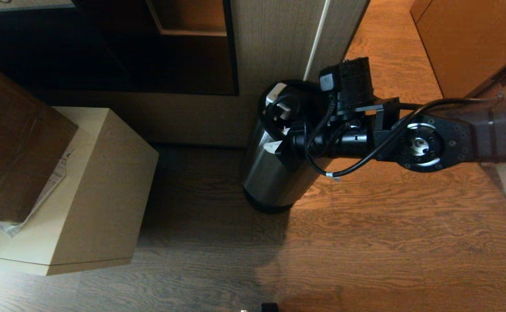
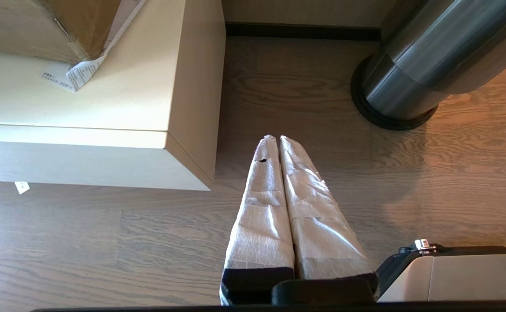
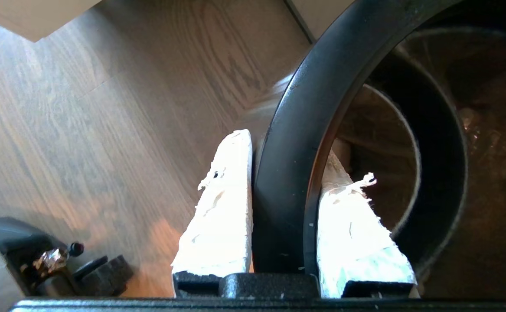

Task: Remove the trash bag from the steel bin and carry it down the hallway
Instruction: Place the outer trash can on the ground

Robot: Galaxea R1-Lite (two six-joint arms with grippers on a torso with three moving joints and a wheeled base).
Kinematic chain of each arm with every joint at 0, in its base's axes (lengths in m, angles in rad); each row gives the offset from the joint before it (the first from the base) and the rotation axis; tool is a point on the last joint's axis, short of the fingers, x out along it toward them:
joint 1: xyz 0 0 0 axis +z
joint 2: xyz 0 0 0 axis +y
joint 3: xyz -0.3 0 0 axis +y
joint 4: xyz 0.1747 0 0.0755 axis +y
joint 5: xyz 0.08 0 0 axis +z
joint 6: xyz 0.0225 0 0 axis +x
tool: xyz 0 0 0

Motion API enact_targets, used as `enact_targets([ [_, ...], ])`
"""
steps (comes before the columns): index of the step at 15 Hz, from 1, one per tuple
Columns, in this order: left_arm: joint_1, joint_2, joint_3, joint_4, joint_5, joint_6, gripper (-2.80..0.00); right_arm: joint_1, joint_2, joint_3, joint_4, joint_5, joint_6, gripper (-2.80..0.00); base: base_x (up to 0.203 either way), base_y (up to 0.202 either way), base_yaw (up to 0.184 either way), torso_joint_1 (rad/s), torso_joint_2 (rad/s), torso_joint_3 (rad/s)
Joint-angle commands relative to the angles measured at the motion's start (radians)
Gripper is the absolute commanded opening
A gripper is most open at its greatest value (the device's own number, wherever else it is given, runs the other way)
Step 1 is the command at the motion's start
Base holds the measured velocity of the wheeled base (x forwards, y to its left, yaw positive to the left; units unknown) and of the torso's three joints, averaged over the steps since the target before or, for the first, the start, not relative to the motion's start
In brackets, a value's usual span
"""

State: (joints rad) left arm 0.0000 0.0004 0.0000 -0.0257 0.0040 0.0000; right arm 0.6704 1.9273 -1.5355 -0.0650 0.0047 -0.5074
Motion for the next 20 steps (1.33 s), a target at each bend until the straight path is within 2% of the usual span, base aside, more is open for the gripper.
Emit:
enact_targets([
  [1,0.000,0.000,0.011,0.000,0.001,0.000,-2.80,0.000,-0.016,-0.009,0.013,0.000,-0.003,-2.80,0.000,0.000,0.000,0.000,0.00,0.000],
  [11,0.000,0.000,0.011,0.000,0.001,0.000,-2.80,0.000,-0.100,-0.011,0.082,0.001,-0.002,-2.80,0.000,0.000,0.000,0.000,0.00,0.000],
  [14,0.000,0.000,0.012,0.000,0.001,0.000,-2.80,0.000,-0.126,-0.015,0.151,0.003,-0.003,-2.80,0.000,0.000,0.000,0.000,0.00,0.000],
  [20,0.000,0.000,0.011,0.000,0.001,0.000,-2.80,0.000,-0.181,-0.014,0.204,0.003,-0.002,-2.80,0.000,0.000,0.000,0.000,0.00,0.000],
])
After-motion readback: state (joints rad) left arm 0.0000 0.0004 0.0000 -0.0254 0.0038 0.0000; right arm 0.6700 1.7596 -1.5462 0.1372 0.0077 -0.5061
